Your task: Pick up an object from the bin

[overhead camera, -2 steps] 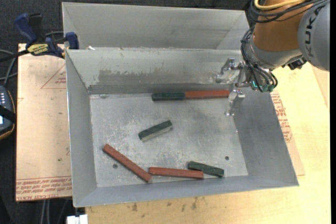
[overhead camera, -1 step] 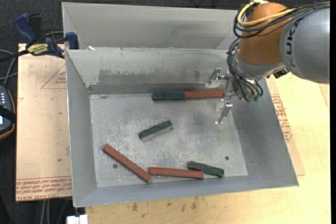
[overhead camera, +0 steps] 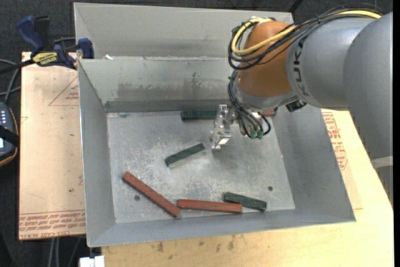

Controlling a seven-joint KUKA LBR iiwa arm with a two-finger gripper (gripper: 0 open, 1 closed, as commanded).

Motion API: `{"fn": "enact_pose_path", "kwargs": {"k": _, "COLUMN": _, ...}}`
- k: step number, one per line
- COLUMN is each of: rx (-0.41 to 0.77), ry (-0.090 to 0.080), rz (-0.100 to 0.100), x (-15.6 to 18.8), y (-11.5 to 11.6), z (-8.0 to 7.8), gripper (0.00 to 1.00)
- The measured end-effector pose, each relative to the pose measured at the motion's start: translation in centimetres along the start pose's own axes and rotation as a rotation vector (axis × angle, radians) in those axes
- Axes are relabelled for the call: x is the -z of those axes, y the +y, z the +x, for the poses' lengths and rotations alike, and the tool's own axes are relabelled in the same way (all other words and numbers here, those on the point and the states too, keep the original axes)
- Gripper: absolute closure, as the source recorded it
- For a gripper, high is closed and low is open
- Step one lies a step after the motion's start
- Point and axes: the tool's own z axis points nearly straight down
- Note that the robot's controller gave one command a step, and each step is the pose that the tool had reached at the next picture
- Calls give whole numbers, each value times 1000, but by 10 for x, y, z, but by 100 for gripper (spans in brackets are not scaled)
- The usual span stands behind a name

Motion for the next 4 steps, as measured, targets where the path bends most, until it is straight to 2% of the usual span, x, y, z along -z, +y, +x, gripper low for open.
{"fn": "enact_pose_path", "kwargs": {"k": 1, "rx": 0, "ry": 0, "rz": 0, "x": 0, "y": 0, "z": 0, "gripper": 0}}
{"fn": "enact_pose_path", "kwargs": {"k": 2, "rx": 0, "ry": 0, "rz": 0, "x": 0, "y": 0, "z": 0, "gripper": 0}}
{"fn": "enact_pose_path", "kwargs": {"k": 3, "rx": -64, "ry": -23, "rz": -5, "x": -22, "y": 64, "z": -5, "gripper": 100}}
{"fn": "enact_pose_path", "kwargs": {"k": 4, "rx": -64, "ry": -23, "rz": -5, "x": -22, "y": 64, "z": -5, "gripper": 100}}
